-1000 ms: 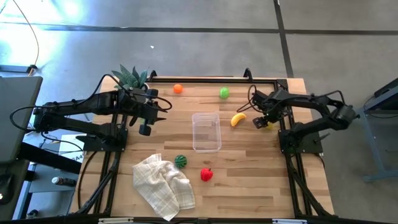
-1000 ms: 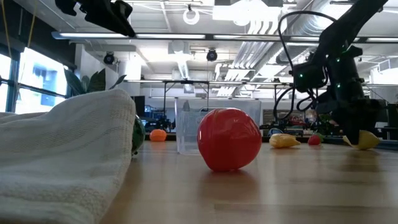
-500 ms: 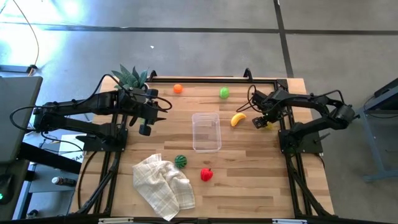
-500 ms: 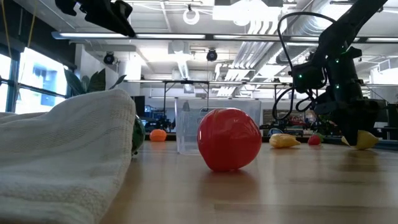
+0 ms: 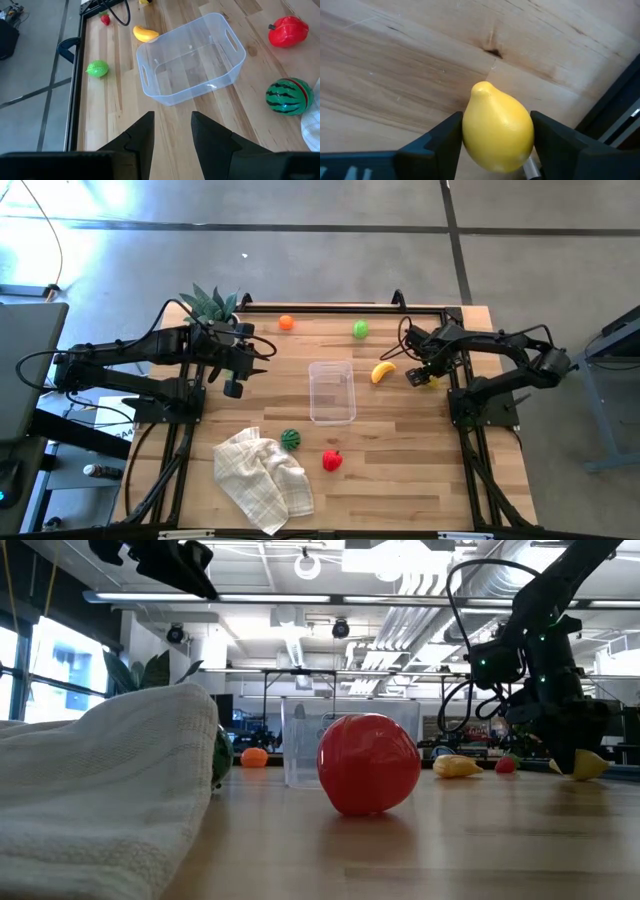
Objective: Pick and placing Produce into tupperware
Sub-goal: Put the yellow lemon into the transparent bin
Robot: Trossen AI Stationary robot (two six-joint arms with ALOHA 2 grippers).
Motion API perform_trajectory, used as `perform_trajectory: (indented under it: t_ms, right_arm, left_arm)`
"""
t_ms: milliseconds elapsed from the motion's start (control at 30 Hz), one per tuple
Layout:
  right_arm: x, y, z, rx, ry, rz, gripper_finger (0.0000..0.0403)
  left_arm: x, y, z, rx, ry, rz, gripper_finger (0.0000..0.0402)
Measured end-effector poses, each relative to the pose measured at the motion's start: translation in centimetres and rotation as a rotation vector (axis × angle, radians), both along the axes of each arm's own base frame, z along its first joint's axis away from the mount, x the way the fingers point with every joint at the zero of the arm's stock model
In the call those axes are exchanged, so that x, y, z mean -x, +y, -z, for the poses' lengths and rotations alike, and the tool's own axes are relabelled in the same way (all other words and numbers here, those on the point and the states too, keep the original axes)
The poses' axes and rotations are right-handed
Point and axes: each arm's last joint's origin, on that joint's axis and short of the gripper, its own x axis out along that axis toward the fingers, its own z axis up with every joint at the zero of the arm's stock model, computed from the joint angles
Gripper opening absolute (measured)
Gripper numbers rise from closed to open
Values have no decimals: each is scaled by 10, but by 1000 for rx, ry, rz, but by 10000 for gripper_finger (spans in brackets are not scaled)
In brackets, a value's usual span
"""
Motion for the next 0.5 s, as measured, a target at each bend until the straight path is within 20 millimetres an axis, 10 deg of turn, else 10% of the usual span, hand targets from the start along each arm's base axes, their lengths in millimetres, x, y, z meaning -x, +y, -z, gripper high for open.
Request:
perform_trajectory:
  t_ms: [500]
  right_arm:
    - [-3, -2, -3, -3, -28, -24, 192]
  left_arm:
    - [0, 0, 0, 0, 0, 0, 117]
